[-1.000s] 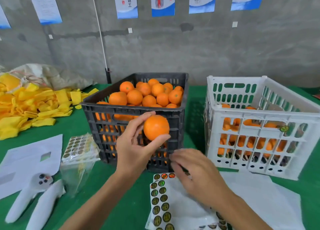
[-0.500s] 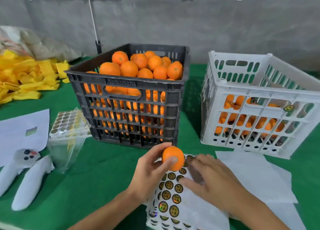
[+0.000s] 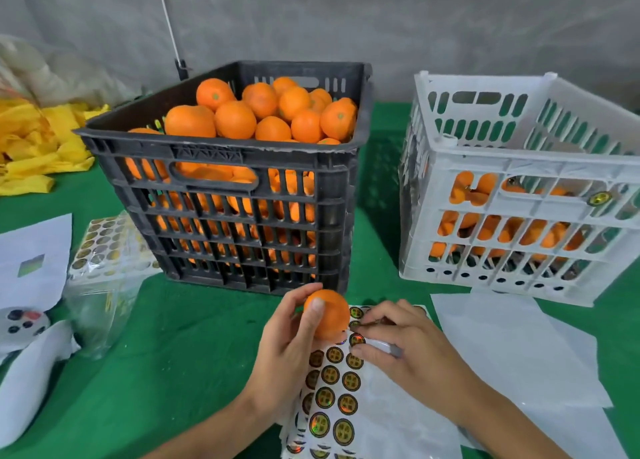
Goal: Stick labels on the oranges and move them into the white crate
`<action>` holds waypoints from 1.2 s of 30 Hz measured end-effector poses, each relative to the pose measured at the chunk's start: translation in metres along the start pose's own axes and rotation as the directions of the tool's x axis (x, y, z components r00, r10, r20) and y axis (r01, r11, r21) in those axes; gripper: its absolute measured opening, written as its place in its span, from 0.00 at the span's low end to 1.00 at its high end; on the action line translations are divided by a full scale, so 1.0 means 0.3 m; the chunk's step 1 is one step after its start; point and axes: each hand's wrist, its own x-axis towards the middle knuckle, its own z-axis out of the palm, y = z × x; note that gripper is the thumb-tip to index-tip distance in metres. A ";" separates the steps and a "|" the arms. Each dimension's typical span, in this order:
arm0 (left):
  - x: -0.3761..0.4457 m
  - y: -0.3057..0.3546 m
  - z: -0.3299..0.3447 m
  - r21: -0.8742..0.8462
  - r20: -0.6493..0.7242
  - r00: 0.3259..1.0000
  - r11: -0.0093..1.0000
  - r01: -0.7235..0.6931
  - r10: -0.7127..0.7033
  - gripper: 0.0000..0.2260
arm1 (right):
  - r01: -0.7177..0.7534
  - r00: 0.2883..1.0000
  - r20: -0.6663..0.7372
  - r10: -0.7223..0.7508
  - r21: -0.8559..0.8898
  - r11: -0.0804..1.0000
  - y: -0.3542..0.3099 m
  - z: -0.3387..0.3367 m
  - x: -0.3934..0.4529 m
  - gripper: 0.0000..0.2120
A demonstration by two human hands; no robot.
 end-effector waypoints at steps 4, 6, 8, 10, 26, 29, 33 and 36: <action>0.010 -0.019 -0.004 0.014 -0.003 1.000 1.000 -0.017 0.017 0.20 | 0.082 0.990 -0.111 -0.090 -0.077 0.994 -0.009 0.012 -0.012 0.13; 0.011 -0.021 -0.005 0.008 -0.001 1.000 1.000 -0.020 0.020 0.20 | 0.147 0.970 -0.164 -0.177 -0.184 0.972 -0.008 0.016 -0.016 0.10; 0.012 -0.016 -0.004 -0.006 -0.001 1.000 1.000 -0.011 0.011 0.20 | 0.217 0.936 -0.206 -0.286 -0.301 0.928 -0.006 0.014 -0.020 0.08; 0.015 -0.014 -0.003 -0.004 -0.004 1.000 1.000 0.004 -0.004 0.21 | 0.289 0.895 -0.198 -0.399 -0.422 0.859 -0.007 0.007 -0.017 0.06; -0.008 0.029 0.010 0.102 0.136 0.991 0.995 -0.019 0.005 0.18 | -0.145 0.936 -0.137 0.323 0.688 0.711 -0.111 0.000 0.017 0.14; -0.021 0.035 0.014 0.111 0.164 0.986 0.994 -0.024 0.005 0.19 | -0.166 0.930 -0.188 0.316 0.553 0.816 -0.113 0.018 0.014 0.17; -0.032 0.055 0.026 0.121 0.151 0.987 0.991 -0.064 0.045 0.18 | 0.001 0.926 -0.366 0.090 0.240 0.971 -0.108 0.008 -0.013 0.20; -0.019 0.103 0.050 0.021 0.102 0.992 0.997 -0.076 0.073 0.15 | 0.207 0.904 -0.349 -0.247 -0.146 0.967 -0.110 0.005 -0.020 0.26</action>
